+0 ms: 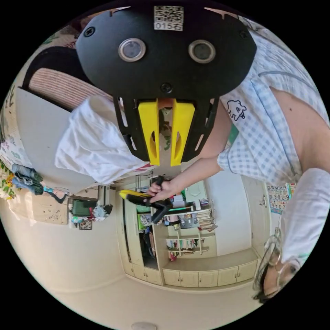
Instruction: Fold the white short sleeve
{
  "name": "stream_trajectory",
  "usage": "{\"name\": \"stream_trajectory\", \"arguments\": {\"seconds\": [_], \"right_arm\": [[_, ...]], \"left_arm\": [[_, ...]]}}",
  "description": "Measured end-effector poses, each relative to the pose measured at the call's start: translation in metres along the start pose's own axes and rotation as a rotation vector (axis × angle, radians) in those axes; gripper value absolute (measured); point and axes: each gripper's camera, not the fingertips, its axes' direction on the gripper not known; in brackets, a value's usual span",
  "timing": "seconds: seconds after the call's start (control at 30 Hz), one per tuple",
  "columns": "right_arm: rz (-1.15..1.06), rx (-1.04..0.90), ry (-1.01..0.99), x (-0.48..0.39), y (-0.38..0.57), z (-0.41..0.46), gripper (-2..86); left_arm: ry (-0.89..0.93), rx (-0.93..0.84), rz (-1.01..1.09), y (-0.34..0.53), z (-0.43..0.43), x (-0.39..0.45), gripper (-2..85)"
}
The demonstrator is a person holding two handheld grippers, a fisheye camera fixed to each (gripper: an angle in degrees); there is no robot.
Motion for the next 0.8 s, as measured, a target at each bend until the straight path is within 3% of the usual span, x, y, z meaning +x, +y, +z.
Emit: {"name": "stream_trajectory", "arguments": {"seconds": [0.1,0.2,0.53,0.8], "right_arm": [[0.091,0.022,0.201,0.049,0.023,-0.057,6.4],[0.166,-0.006,0.249,0.092,0.043,-0.074,7.7],[0.203,-0.069,0.112,0.148,0.06,-0.021,8.3],[0.199,0.081,0.162,0.128,0.08,-0.033,-0.2]], "left_arm": [[0.052,-0.121,0.346,0.043,-0.005,0.135,7.4],[-0.119,-0.124,0.519,0.081,-0.003,0.226,8.0],[-0.364,-0.174,0.531,0.074,0.006,0.314,7.2],[-0.415,-0.139,0.505,0.064,-0.047,0.348,1.0]]}}
